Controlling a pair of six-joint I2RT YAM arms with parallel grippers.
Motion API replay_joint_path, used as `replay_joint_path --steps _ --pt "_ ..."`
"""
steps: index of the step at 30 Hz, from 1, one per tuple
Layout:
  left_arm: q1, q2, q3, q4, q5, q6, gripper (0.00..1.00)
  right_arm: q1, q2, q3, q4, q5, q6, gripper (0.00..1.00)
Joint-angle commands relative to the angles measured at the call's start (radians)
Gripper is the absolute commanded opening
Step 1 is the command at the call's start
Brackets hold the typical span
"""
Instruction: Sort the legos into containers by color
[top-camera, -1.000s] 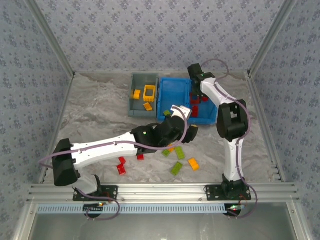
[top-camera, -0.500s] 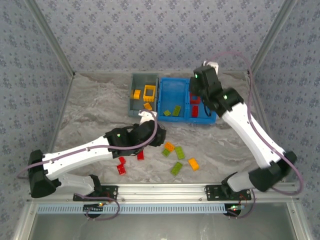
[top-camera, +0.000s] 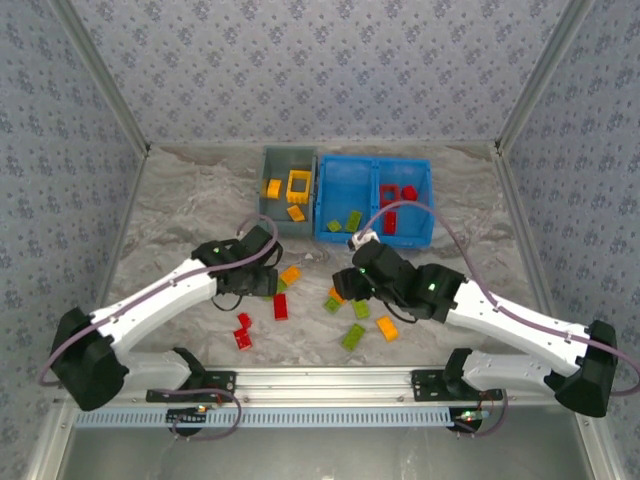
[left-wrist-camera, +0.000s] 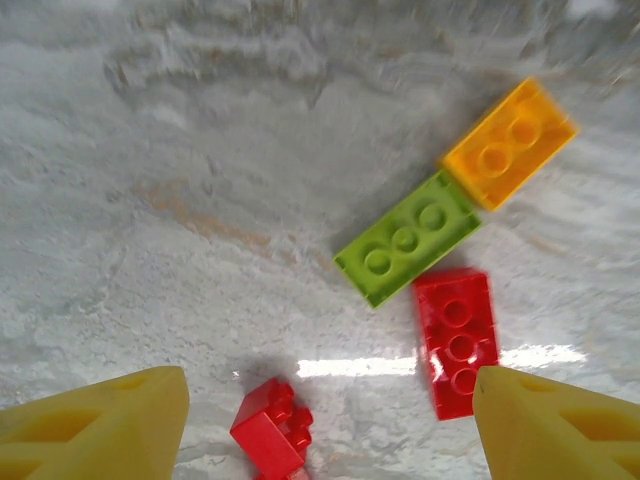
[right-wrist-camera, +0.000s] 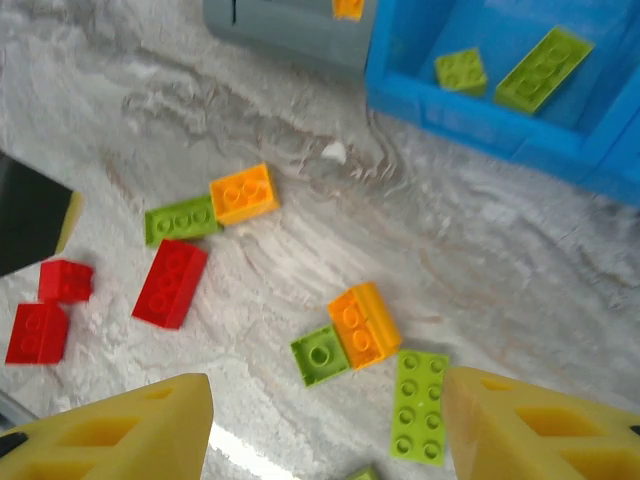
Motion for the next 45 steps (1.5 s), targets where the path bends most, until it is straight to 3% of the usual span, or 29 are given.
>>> replay_joint_path --steps 1,5,15,23,27,32,40,45 --pt "0.016 0.068 0.004 0.056 0.143 0.106 0.76 0.021 -0.018 -0.037 0.081 -0.013 0.074 0.64" --pt "0.014 0.172 0.049 0.108 0.186 0.190 0.81 0.028 -0.003 -0.039 0.101 -0.013 0.074 0.65" --pt "0.016 0.417 0.172 0.087 0.128 0.374 0.85 0.029 0.002 -0.043 0.114 -0.018 0.102 0.66" --pt "0.016 0.479 0.166 0.101 0.111 0.385 0.82 0.029 -0.008 -0.046 0.113 -0.018 0.110 0.66" --pt "0.024 0.480 0.120 0.137 0.114 0.393 0.75 0.034 -0.005 -0.046 0.145 -0.065 0.092 0.66" --pt "0.025 0.493 0.121 0.135 0.086 0.375 0.59 0.047 -0.007 -0.038 0.130 -0.036 0.091 0.66" --pt "0.036 0.487 0.124 0.134 0.044 0.358 0.43 0.055 -0.009 -0.042 0.140 -0.030 0.096 0.66" --pt "0.036 0.456 0.123 0.120 0.020 0.347 0.39 0.058 -0.003 -0.037 0.147 -0.031 0.099 0.66"
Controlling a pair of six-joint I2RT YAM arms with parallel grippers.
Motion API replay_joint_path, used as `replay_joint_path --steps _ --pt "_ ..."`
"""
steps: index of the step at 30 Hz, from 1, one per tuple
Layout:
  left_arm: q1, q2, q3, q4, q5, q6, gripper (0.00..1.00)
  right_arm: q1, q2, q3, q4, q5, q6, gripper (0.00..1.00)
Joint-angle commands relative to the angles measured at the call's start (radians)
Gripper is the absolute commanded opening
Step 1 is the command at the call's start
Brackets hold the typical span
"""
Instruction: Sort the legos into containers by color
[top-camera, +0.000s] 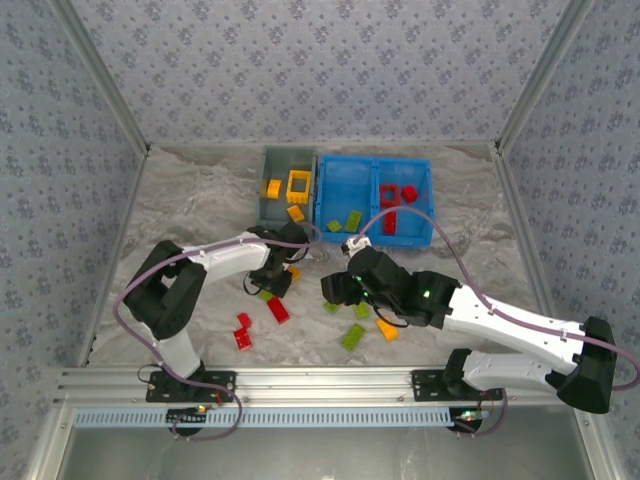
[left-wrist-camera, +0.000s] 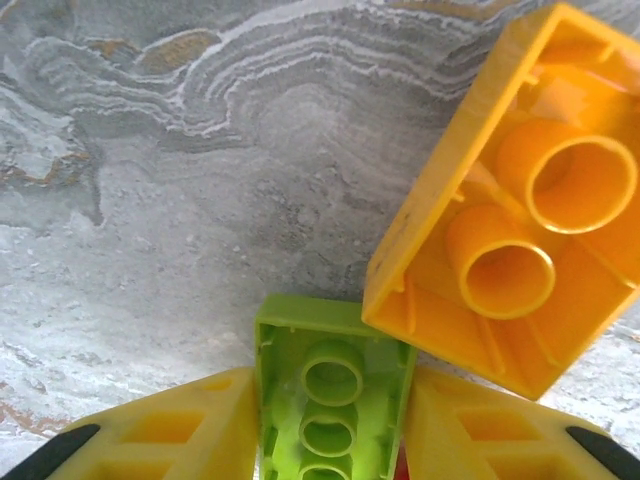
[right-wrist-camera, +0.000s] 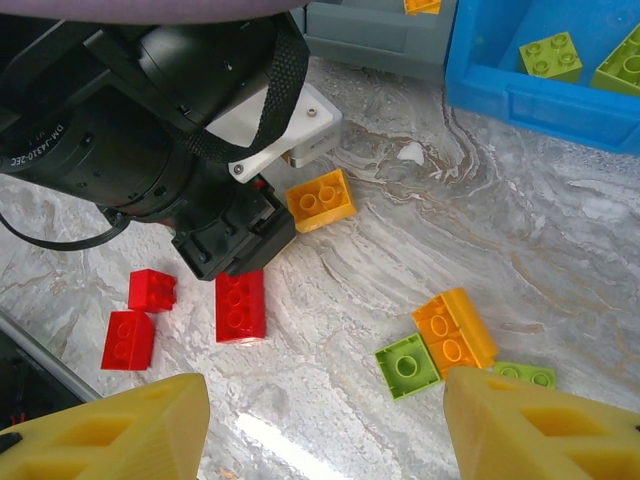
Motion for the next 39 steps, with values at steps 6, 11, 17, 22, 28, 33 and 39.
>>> replay_joint_path --steps 6,11,17,22,28,33,39 --pt "0.005 -0.165 0.015 -0.075 -0.134 -0.022 0.38 0.012 -0.026 0.038 -0.009 0.046 -0.033 0.66" --pt "-0.014 -0.247 0.188 -0.157 -0.096 -0.018 0.38 0.010 -0.088 0.054 -0.015 0.132 -0.081 0.66" --pt "-0.086 -0.109 0.507 -0.135 -0.028 -0.037 0.38 -0.005 -0.165 0.020 0.053 0.298 -0.096 0.69" --pt "-0.094 0.113 0.771 -0.104 0.010 -0.056 0.38 -0.023 -0.214 -0.031 0.145 0.412 -0.130 0.72" --pt "-0.098 0.386 1.057 -0.121 -0.062 -0.083 0.38 -0.074 -0.272 -0.054 0.149 0.452 -0.134 0.75" --pt "-0.081 0.543 1.158 -0.113 -0.141 -0.115 0.38 -0.109 -0.304 -0.060 0.124 0.416 -0.111 0.76" --pt "-0.058 0.666 1.259 -0.113 -0.105 -0.130 0.38 -0.117 -0.315 -0.072 0.098 0.386 -0.093 0.75"
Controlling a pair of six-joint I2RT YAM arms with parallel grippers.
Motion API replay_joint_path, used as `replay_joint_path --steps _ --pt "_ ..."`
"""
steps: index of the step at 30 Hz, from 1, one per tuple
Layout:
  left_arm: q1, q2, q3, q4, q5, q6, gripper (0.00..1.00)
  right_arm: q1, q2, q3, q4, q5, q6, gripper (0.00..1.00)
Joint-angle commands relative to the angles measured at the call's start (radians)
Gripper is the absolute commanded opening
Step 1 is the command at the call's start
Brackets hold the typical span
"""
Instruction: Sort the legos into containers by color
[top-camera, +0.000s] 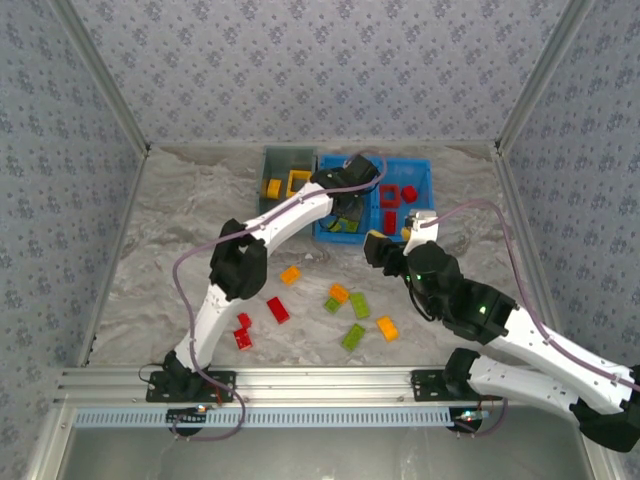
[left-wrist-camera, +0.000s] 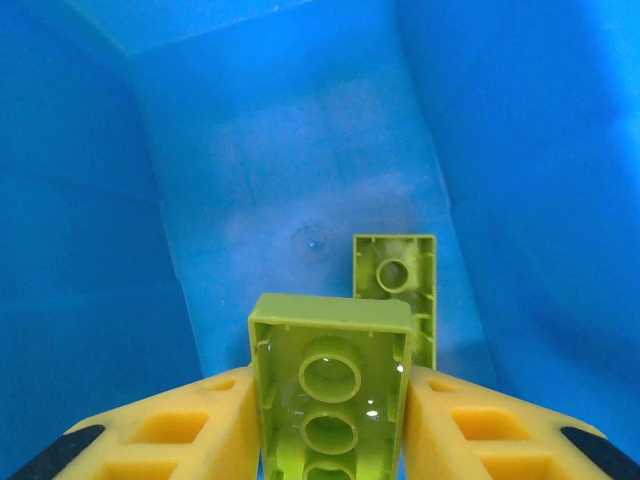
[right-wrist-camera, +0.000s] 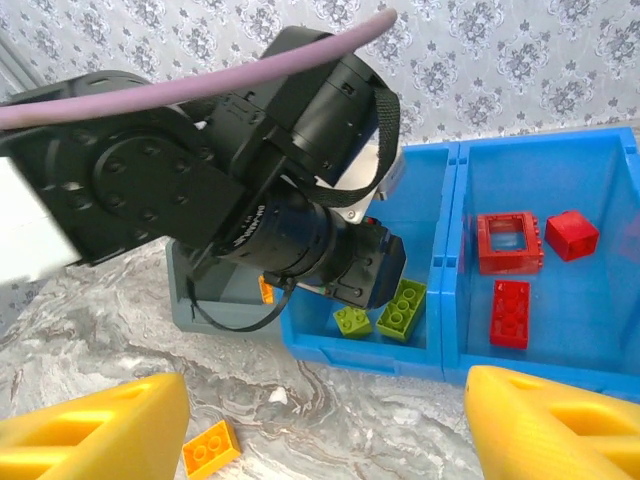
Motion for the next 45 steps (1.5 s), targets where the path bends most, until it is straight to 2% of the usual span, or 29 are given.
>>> replay_joint_path --steps 1,6,10,12,18,23,26,30,35,42,45 --pt "0.021 0.050 0.102 -0.023 0.003 -0.029 0.38 -0.009 -0.011 -0.012 -0.029 -0.014 0.023 0.75" --pt "0.047 0.112 0.149 -0.046 0.039 -0.064 0.42 -0.013 -0.014 -0.012 -0.054 -0.033 0.030 0.75" --pt "0.049 0.103 0.148 -0.062 0.061 -0.077 0.61 -0.018 -0.018 -0.022 -0.068 -0.048 0.030 0.75" --pt "0.042 0.072 0.144 -0.066 0.065 -0.080 0.65 -0.023 -0.025 -0.028 -0.078 -0.054 0.030 0.76" --pt "0.015 -0.064 0.145 -0.084 0.055 -0.116 0.68 -0.048 -0.050 -0.016 -0.139 -0.068 0.023 0.75" --pt "-0.031 -0.236 0.105 -0.086 0.019 -0.143 0.72 -0.070 -0.049 0.025 -0.241 -0.077 0.030 0.75" --pt "-0.068 -0.372 -0.011 -0.059 0.000 -0.145 0.73 -0.078 -0.046 0.049 -0.302 -0.094 0.045 0.74" --pt "-0.094 -0.591 -0.271 -0.036 0.002 -0.201 0.75 -0.079 -0.033 0.082 -0.365 -0.129 0.065 0.73" --pt "-0.104 -0.837 -0.610 -0.059 0.000 -0.303 0.75 -0.078 0.001 0.125 -0.402 -0.254 0.068 0.72" --pt "-0.106 -1.083 -0.980 -0.120 0.076 -0.416 0.75 -0.065 0.068 0.154 -0.432 -0.363 0.094 0.71" --pt "-0.124 -1.153 -1.091 -0.147 0.076 -0.466 0.75 -0.049 0.105 0.160 -0.439 -0.388 0.123 0.71"
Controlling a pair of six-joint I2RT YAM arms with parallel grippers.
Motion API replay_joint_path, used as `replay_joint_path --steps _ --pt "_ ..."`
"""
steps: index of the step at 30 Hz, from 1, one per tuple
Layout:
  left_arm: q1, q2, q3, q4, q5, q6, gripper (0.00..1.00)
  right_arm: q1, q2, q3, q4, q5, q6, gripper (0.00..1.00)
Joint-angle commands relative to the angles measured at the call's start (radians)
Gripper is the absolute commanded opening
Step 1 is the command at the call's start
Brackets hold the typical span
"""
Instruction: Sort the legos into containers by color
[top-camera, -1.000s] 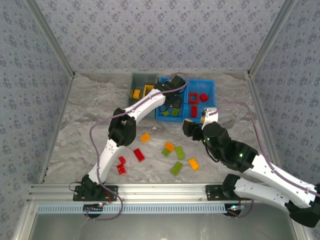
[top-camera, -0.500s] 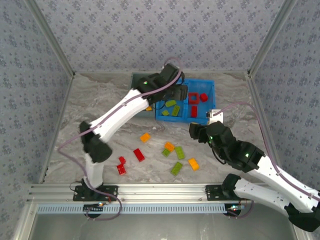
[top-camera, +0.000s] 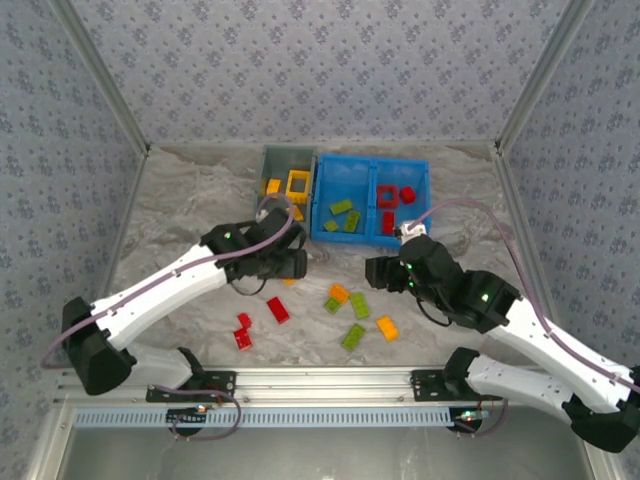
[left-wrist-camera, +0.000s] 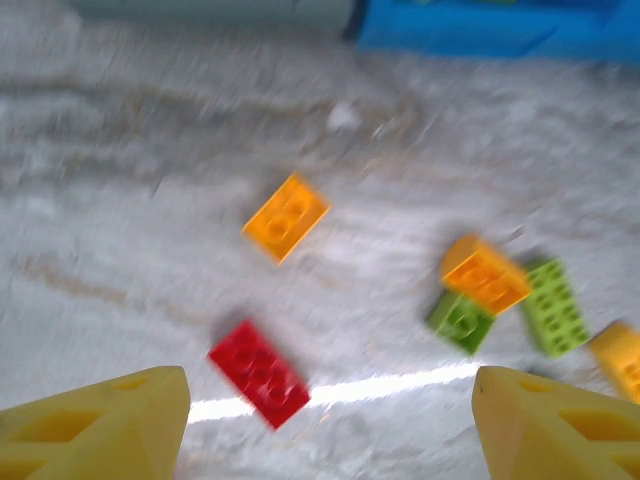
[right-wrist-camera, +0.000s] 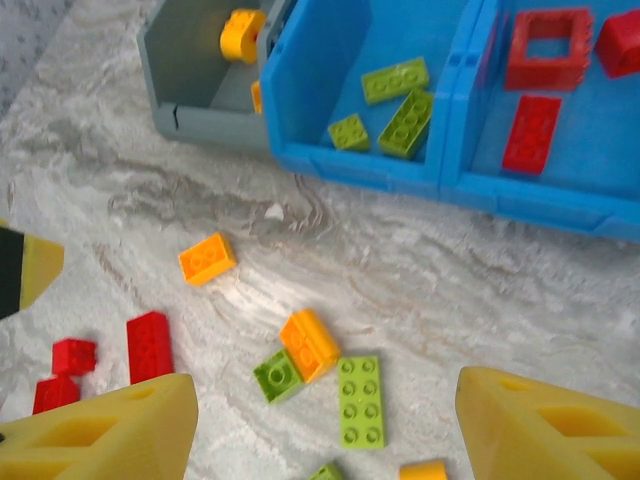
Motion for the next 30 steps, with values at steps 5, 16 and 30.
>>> replay_joint_path --steps 5,16,30 --pt "-0.029 -0.186 -0.190 -0.010 0.023 -0.169 0.76 0.091 0.075 0.016 0.006 -0.035 0.062 0.71" --pt "0.091 0.055 -0.140 0.129 0.174 0.293 0.86 0.218 0.120 -0.050 0.127 0.017 0.029 0.73" --pt "0.159 0.498 0.032 0.186 0.123 0.614 0.83 0.244 -0.026 -0.243 0.373 0.009 -0.007 0.78"
